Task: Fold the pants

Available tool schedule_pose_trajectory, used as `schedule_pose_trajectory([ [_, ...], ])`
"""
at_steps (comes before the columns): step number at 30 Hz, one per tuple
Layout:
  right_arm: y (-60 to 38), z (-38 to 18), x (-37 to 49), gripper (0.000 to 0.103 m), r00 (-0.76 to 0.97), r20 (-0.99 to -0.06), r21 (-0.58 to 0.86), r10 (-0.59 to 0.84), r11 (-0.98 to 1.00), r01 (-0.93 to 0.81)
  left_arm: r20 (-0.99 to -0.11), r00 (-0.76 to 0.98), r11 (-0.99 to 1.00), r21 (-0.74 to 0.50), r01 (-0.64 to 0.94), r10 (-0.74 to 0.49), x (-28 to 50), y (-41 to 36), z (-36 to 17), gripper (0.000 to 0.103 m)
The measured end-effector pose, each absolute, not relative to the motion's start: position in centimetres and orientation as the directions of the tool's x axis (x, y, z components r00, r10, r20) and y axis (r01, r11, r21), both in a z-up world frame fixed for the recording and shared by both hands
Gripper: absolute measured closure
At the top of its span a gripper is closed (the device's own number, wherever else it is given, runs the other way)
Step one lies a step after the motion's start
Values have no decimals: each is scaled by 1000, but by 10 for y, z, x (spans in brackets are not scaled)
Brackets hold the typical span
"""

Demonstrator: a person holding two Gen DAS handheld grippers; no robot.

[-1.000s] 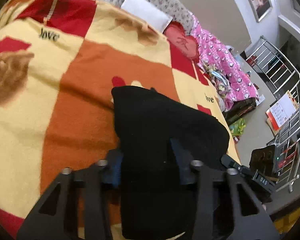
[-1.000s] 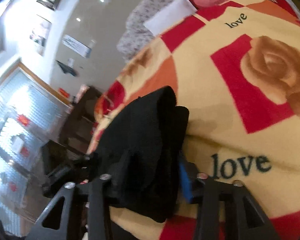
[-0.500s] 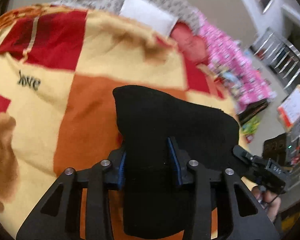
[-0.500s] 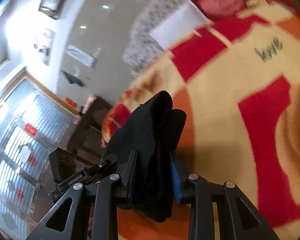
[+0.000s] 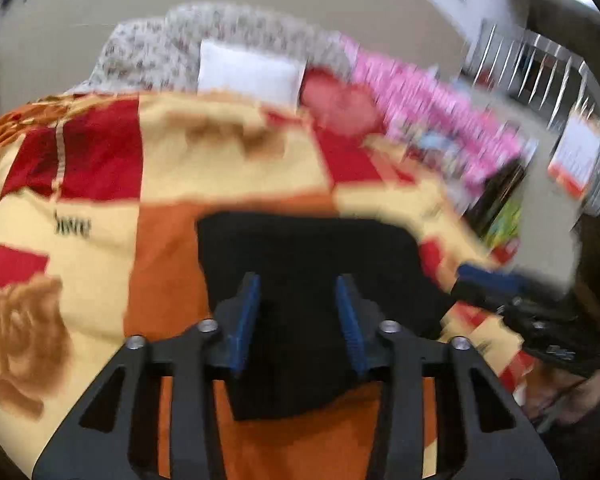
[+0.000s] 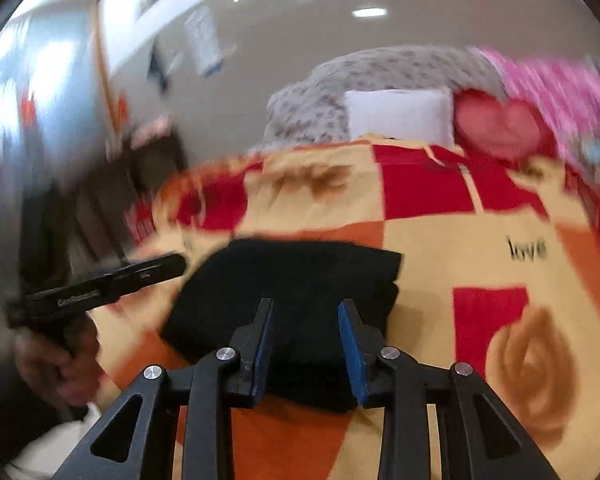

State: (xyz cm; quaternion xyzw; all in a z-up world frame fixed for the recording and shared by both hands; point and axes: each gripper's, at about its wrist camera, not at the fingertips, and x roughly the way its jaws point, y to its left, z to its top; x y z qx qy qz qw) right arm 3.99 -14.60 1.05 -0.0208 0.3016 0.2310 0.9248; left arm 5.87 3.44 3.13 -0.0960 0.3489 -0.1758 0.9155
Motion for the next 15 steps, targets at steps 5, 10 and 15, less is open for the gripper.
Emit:
schedule_pose_trajectory([
  [5, -140, -33, 46, 73, 666, -684, -11, 297, 909, -417, -652, 664, 929, -294, 225, -367, 69, 34, 17, 68],
  [10, -150, -17, 45, 73, 642, -700, 33, 313, 912, -409, -620, 689, 920, -335, 202, -376, 92, 40, 45, 68],
  [15, -145, 25, 76, 73, 742, -601, 34, 297, 937, -348, -649, 664, 908, -405, 111, -371, 134, 46, 40, 68],
])
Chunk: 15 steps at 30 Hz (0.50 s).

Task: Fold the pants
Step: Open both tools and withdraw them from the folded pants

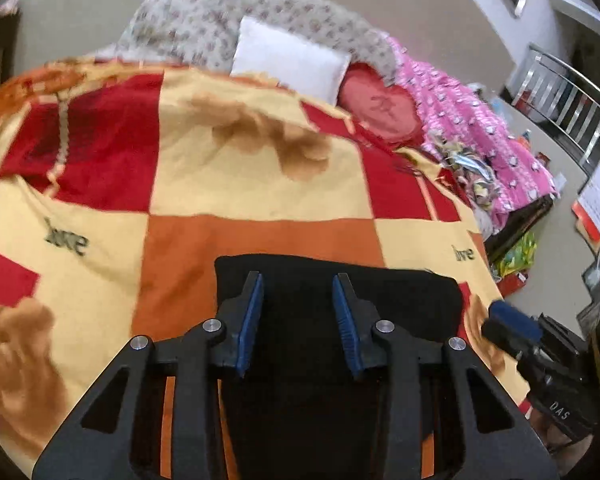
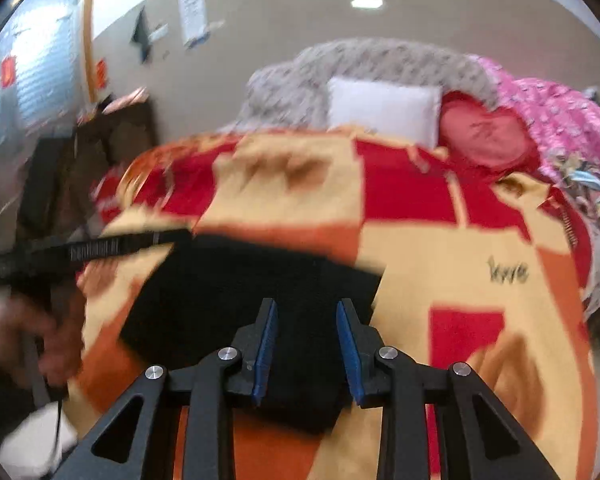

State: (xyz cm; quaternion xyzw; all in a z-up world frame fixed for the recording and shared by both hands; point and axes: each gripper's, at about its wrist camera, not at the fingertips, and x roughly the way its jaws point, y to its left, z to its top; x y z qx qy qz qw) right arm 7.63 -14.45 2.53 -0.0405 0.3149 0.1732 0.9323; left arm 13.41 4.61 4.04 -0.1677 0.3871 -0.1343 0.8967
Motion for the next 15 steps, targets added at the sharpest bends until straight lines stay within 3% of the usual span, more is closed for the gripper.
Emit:
schedule_pose_trajectory([
  [3, -134, 12, 117, 73, 708, -645, 32, 287, 936, -350, -705, 631, 930, -361, 74, -324, 147, 37, 23, 68],
  [5, -124, -17, 137, 73, 639, -728, 7, 247, 935, -354, -706, 635, 935, -345, 77, -313, 146, 34, 19, 67],
  [12, -146, -2, 108, 72, 694, -652, 103, 304, 943, -316, -673, 675, 939, -332, 91, -303, 117, 41, 40, 67],
  [15, -157, 10, 69, 72, 746, -584, 108, 320, 941, -320, -652, 709, 953, -289, 94, -268, 74, 35, 47, 41],
])
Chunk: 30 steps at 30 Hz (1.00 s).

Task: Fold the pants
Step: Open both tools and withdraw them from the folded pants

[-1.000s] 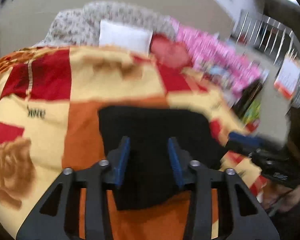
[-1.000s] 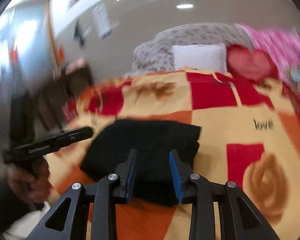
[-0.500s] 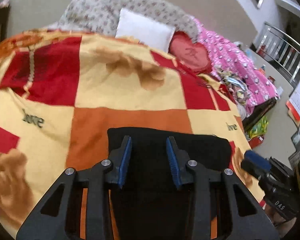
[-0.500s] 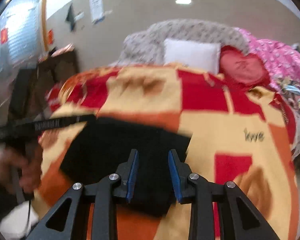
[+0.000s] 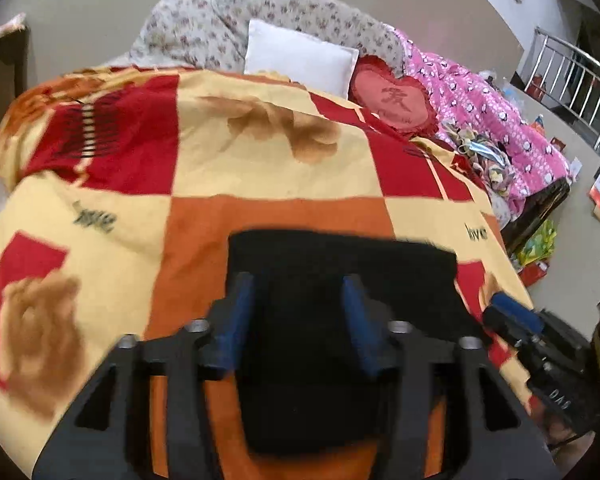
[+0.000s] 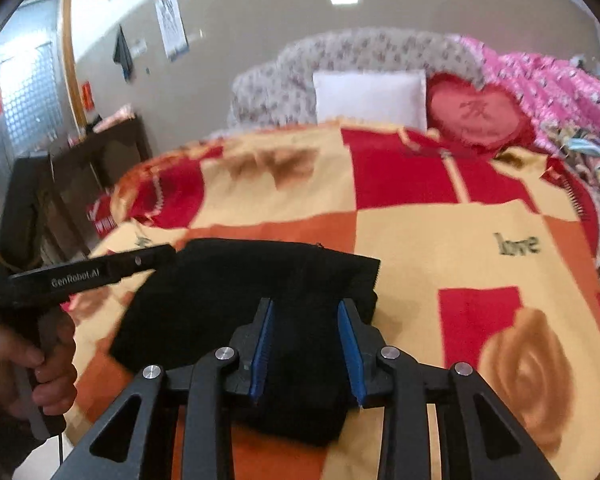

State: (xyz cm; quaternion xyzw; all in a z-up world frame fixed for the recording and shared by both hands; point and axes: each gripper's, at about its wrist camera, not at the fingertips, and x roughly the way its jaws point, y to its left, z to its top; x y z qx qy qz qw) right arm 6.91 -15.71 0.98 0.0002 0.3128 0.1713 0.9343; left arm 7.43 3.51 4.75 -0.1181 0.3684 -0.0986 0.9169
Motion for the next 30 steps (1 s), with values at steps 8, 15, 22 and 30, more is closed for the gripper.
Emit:
schedule_pose_trajectory([
  [8, -164, -22, -27, 66, 833, -480, -35, 275, 943, -332, -660, 747, 997, -50, 55, -74, -17, -12, 34, 1],
  [15, -161, -39, -24, 66, 795, -538, -22, 281, 938, -346, -700, 712, 997, 0, 77, -55, -26, -37, 3, 1],
  [22, -167, -46, -19, 66, 800, -557, -25, 225, 957, -287, -742, 665, 996, -62, 61, -87, -20, -30, -7, 1],
  [30, -170, -45, -19, 66, 803, -552, -5, 224, 962, -272, -741, 662, 994, -89, 67, -111, -21, -27, -8, 1],
])
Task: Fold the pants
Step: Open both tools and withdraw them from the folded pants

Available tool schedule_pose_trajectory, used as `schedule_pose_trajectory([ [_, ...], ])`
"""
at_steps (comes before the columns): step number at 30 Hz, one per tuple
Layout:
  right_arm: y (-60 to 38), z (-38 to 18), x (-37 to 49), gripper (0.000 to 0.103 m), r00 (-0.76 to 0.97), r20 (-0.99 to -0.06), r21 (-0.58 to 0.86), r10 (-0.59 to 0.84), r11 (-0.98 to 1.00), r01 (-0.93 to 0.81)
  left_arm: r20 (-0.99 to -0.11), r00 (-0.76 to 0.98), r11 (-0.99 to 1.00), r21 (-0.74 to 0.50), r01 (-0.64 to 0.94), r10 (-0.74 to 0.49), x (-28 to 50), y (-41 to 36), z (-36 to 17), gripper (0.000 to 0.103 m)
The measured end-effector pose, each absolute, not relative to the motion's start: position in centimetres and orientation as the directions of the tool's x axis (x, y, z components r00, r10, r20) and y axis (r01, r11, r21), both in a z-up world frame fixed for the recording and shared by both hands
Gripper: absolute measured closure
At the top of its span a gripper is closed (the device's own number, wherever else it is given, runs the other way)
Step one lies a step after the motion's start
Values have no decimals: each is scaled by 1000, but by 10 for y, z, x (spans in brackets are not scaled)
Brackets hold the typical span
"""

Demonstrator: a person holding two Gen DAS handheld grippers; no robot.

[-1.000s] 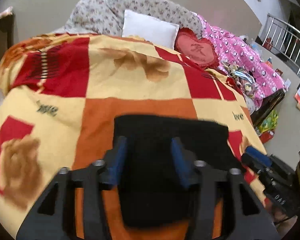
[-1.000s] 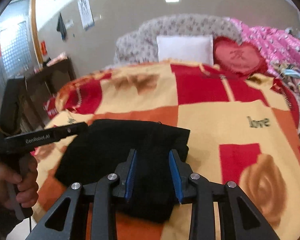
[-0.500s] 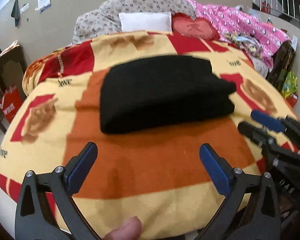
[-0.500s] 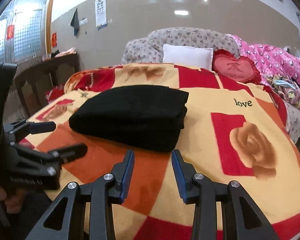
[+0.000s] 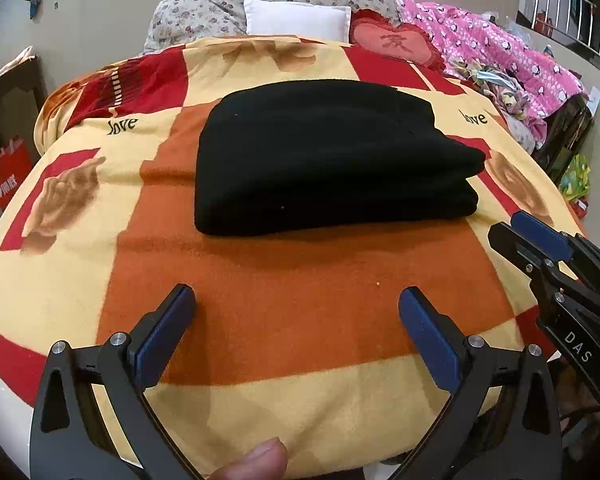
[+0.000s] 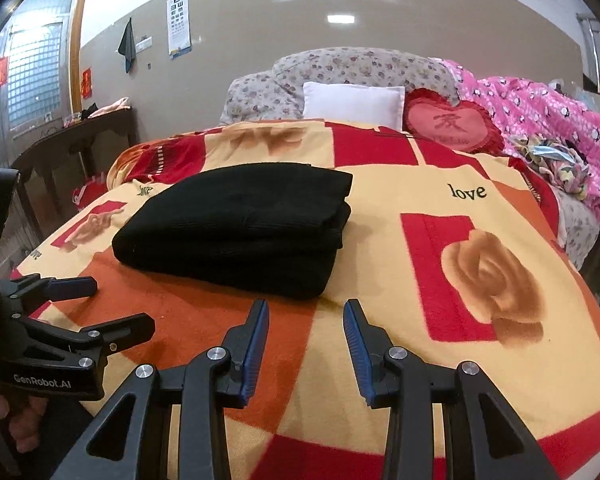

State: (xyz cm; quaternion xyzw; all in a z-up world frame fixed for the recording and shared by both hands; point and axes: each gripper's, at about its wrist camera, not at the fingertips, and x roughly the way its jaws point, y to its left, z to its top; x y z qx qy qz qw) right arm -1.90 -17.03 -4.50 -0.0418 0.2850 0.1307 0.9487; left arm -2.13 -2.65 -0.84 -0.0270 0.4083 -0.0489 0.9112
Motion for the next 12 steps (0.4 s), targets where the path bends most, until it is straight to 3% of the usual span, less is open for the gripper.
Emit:
schedule_pose_trajectory([
  [7, -170, -45, -19, 66, 806, -548, -7, 225, 962, -273, -720, 677, 989, -115, 98, -151, -25, -25, -6, 1],
  [12, -170, -45, -19, 66, 808, -546, 0, 223, 964, -266, -679, 728, 995, -51, 88, -99, -34, -30, 1, 1],
])
